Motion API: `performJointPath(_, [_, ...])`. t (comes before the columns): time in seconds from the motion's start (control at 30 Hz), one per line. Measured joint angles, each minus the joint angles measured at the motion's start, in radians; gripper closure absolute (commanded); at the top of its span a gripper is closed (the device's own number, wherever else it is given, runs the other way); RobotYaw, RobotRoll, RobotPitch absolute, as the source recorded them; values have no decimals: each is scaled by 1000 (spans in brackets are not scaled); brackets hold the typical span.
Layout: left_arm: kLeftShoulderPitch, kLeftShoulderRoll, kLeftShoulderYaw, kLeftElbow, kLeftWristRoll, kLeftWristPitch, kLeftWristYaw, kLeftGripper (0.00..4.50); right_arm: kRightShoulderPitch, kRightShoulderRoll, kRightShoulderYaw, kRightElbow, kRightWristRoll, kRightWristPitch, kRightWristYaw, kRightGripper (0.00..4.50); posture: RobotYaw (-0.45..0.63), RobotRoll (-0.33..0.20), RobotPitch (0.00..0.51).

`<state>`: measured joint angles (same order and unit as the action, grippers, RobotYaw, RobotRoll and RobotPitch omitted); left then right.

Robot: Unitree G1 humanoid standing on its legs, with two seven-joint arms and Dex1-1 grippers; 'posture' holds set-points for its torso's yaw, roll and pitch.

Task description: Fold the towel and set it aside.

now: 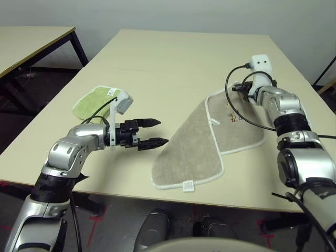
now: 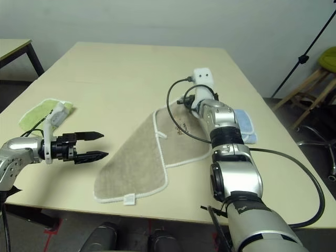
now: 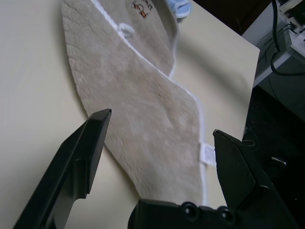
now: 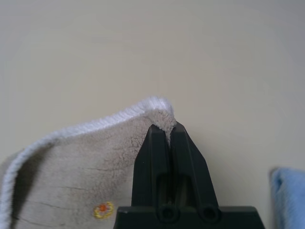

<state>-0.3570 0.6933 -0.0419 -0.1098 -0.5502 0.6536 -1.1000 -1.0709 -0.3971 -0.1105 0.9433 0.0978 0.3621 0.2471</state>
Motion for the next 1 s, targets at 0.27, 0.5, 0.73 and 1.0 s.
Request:
performJointPath(0.27, [-158,-178,-92,81,52,14,102,0,-25,-2,-17,108,-31,-116,-82,4472,228,0,60])
performJointPath(0.5, [-282,-377,-240,234,137,28,149,0,-25,4,-15,132,-50,-117,-79,4472,237,0,87])
performJointPath(0.73, [-322,-513,-380,336,233,63,182,0,-25,6,-15,138,-61,-117,-72,4472,217,0,107])
performJointPath(1.0, [-279,-489,-466,329,301,79,180,0,-25,5,-20,138,-60,-116,-70,4472,220,0,101])
